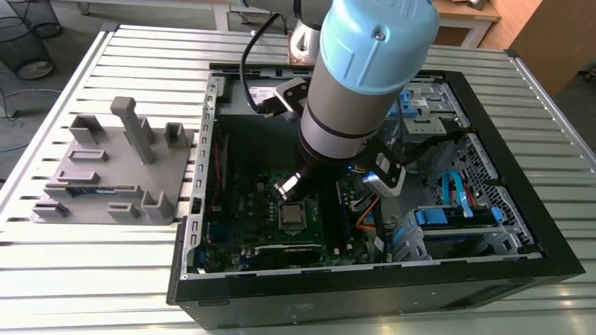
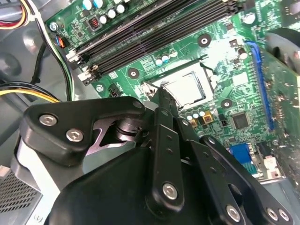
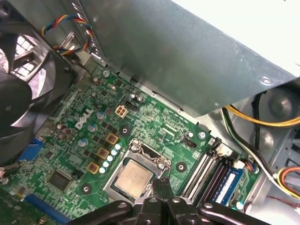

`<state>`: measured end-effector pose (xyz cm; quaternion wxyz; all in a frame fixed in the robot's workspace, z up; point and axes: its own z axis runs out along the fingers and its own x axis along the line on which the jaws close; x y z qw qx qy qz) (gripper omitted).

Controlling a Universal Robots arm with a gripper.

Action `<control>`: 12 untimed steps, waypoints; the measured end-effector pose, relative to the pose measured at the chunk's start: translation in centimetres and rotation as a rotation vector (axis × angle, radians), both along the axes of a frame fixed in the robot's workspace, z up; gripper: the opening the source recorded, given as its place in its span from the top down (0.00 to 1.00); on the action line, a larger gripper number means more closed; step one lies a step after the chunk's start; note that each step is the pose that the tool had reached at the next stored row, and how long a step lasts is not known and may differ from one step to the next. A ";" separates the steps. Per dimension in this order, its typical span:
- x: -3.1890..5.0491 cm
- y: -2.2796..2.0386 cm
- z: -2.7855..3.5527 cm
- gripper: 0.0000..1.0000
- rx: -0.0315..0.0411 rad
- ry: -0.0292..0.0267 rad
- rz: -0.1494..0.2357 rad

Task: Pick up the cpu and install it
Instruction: 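Install the first cpu locking lever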

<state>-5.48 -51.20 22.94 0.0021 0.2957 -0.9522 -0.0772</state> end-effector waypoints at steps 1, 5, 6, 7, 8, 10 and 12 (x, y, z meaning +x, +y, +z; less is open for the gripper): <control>0.00 0.09 -0.11 0.89 0.0002 -0.0002 0.003; 0.03 0.44 -0.68 0.89 0.0003 -0.0003 0.009; 0.03 0.49 -0.85 0.89 0.0001 -0.0002 0.009; 0.03 0.54 -1.00 0.89 0.0002 -0.0002 0.010; 0.03 0.56 -1.06 0.89 0.0002 -0.0002 0.010; 0.03 0.56 -1.06 0.89 0.0000 -0.0002 0.010; 0.03 0.56 -1.07 0.89 0.0001 -0.0002 0.010</control>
